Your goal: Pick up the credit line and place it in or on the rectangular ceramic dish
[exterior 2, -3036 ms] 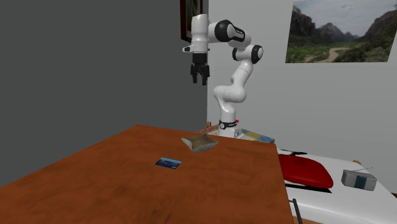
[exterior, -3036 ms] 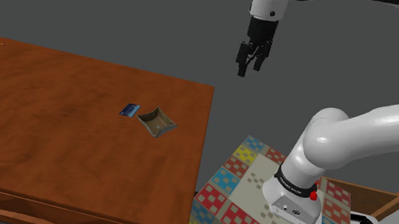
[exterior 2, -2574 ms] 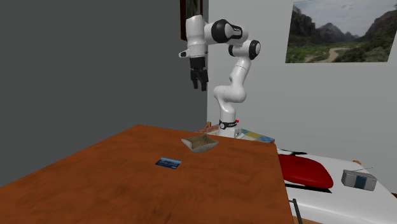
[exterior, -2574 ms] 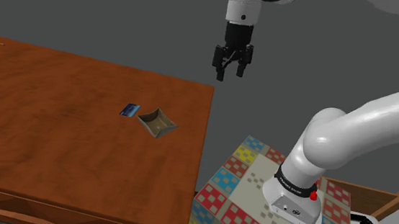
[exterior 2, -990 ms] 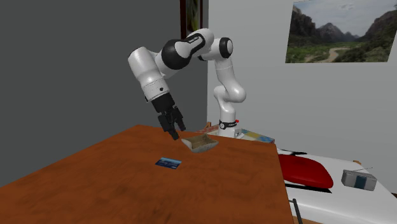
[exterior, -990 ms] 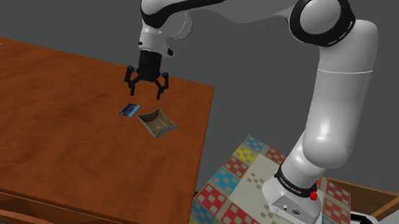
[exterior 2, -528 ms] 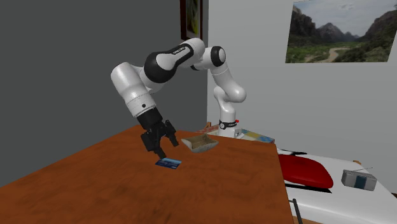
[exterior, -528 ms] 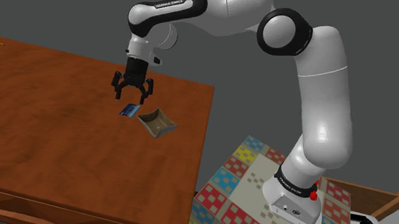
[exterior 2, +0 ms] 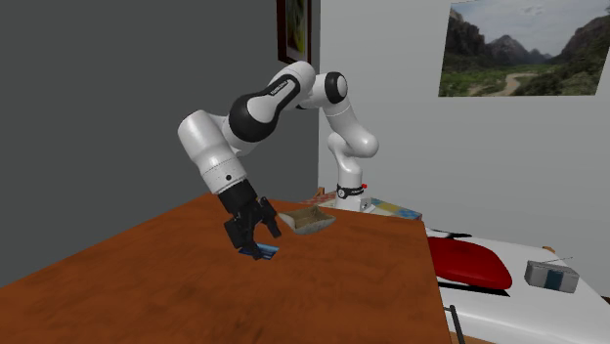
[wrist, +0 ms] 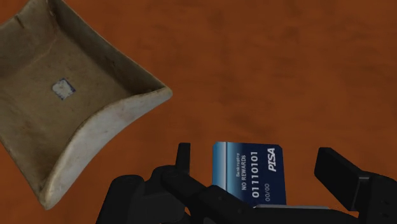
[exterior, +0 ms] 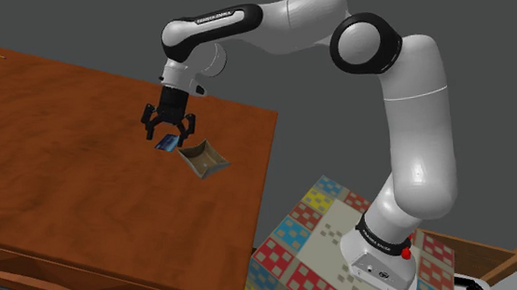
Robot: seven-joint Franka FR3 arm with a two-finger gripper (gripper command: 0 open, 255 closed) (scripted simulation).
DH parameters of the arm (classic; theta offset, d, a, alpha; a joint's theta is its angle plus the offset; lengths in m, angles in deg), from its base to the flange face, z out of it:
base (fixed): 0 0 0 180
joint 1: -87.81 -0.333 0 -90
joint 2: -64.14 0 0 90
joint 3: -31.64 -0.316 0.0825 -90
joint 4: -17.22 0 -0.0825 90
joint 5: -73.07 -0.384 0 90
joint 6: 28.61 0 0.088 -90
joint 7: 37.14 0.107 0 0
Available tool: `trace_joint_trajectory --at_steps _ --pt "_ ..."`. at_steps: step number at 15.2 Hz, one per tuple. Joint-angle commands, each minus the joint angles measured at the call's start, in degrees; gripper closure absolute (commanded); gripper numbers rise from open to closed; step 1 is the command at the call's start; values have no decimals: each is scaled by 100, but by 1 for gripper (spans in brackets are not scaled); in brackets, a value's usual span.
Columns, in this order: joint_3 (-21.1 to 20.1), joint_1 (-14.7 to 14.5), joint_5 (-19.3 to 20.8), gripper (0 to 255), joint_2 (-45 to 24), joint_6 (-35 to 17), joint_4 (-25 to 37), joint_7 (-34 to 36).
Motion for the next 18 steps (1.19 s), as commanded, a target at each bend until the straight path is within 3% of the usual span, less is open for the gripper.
trace_joint_trajectory --at_steps 1,6,7,18 --pt "-1 -5 -3 0 -5 -26 -18 -5" --pt "-1 -4 -3 0 -5 -25 -17 -5" --pt "-1 -4 -3 255 -5 -25 -17 -5" --pt "-5 3 0 255 63 76 28 45"
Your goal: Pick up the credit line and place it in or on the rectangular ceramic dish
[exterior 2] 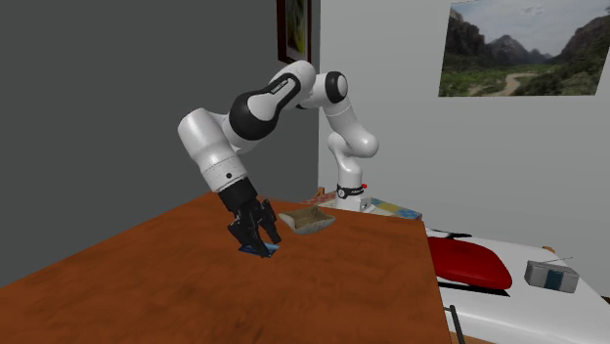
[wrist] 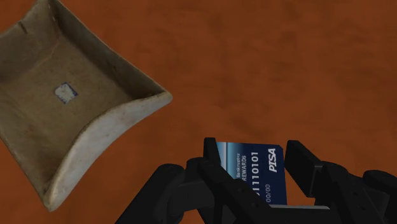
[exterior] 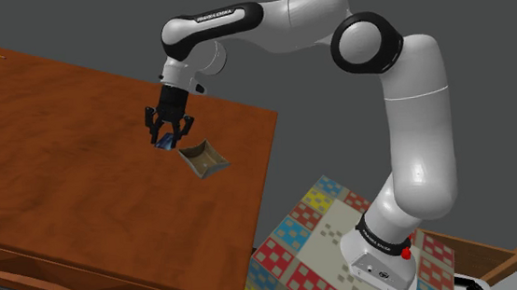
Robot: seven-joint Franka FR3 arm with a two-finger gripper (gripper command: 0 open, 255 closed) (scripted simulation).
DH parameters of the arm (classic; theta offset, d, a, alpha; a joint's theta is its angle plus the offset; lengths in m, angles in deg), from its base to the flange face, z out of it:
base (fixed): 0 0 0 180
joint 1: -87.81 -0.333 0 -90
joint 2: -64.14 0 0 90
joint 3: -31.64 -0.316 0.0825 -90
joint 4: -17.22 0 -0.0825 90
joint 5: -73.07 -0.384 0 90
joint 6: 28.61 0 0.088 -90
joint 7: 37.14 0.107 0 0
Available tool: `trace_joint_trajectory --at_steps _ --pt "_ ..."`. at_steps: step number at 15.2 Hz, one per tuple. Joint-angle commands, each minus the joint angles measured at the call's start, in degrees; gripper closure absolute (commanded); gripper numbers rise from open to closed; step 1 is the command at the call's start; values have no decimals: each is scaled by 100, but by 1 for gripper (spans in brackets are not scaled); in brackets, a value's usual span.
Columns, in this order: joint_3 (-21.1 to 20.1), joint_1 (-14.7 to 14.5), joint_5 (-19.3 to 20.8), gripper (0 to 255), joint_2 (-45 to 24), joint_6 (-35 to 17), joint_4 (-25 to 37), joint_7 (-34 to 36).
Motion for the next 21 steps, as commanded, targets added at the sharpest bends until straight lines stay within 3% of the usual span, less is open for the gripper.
trace_joint_trajectory --at_steps 1,21 --pt "-2 11 3 255 61 98 44 41" --pt "-43 63 35 255 474 1230 893 595"
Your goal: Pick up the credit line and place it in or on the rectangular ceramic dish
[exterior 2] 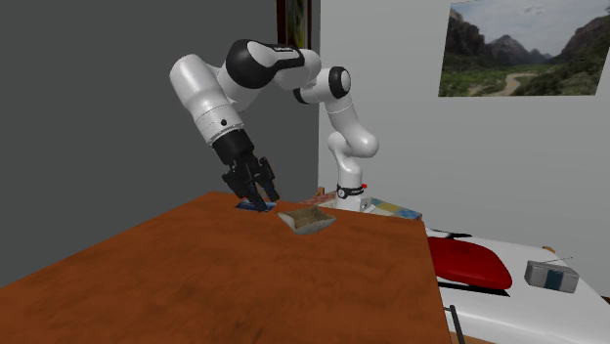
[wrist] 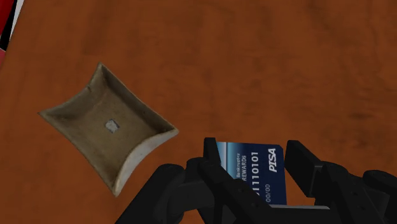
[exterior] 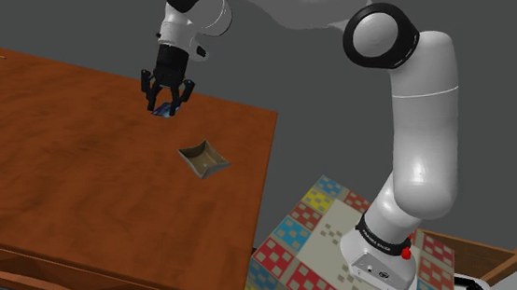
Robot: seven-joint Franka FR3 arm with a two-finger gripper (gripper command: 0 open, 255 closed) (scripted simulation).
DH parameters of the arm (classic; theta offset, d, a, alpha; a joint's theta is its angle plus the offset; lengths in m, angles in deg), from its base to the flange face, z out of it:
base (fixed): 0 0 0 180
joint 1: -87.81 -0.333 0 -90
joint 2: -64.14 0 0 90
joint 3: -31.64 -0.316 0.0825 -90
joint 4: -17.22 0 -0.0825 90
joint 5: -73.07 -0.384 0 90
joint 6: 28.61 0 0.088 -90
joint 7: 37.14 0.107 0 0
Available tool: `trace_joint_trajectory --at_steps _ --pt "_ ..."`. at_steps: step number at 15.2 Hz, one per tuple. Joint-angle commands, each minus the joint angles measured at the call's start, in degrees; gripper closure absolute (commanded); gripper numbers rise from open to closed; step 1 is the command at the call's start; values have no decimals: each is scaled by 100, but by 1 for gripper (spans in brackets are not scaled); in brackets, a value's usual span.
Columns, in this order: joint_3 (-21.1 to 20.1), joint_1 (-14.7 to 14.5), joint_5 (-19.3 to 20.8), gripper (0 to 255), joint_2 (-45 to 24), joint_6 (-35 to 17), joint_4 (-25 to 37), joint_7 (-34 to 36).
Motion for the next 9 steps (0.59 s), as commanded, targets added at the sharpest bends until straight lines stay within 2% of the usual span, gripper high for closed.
trace_joint_trajectory --at_steps 1,9 --pt "-20 32 -68 255 317 -60 -378 -26" --pt "-137 153 -613 255 2313 -600 -2951 -369"
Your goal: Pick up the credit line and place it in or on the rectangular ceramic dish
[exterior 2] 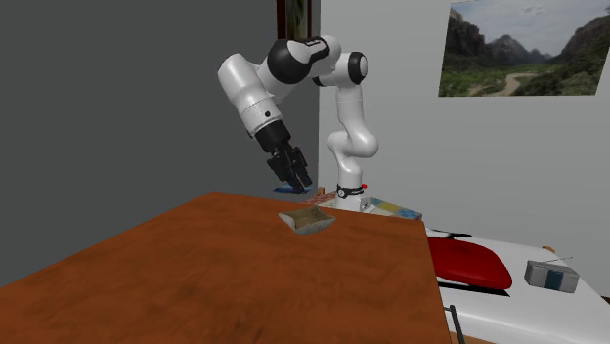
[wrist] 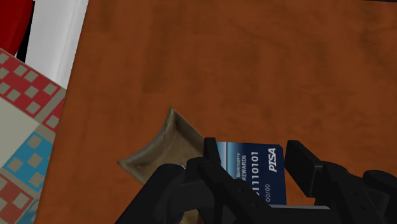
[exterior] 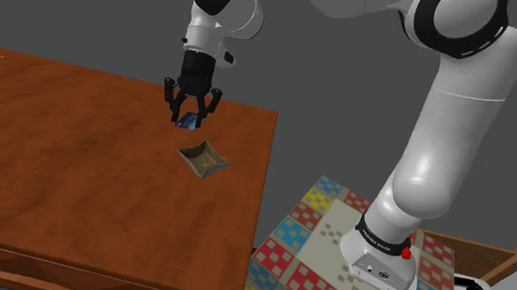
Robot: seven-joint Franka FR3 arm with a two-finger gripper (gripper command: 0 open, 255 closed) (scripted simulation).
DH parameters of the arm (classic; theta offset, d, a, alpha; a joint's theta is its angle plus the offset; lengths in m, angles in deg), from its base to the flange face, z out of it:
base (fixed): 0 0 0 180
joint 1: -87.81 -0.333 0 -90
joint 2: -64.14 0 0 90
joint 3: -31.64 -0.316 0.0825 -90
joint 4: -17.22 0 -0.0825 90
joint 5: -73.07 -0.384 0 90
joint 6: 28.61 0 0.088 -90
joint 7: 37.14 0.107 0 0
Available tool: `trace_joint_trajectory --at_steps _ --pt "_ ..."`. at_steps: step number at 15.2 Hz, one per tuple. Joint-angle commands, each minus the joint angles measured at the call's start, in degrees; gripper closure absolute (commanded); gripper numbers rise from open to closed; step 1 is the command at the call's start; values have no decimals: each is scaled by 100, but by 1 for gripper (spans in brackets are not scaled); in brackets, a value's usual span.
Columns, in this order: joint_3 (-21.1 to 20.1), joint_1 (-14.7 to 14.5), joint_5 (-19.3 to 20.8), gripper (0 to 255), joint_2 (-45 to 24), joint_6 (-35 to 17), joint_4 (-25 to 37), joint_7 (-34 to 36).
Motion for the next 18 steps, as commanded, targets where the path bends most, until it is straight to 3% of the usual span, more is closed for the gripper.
trace_joint_trajectory --at_steps 1,3,18 --pt "-31 5 -151 255 526 -34 -556 -32" --pt "-47 -1 -279 255 950 -65 -1016 -81" --pt "-101 -70 -366 255 500 -1033 -1636 -548"
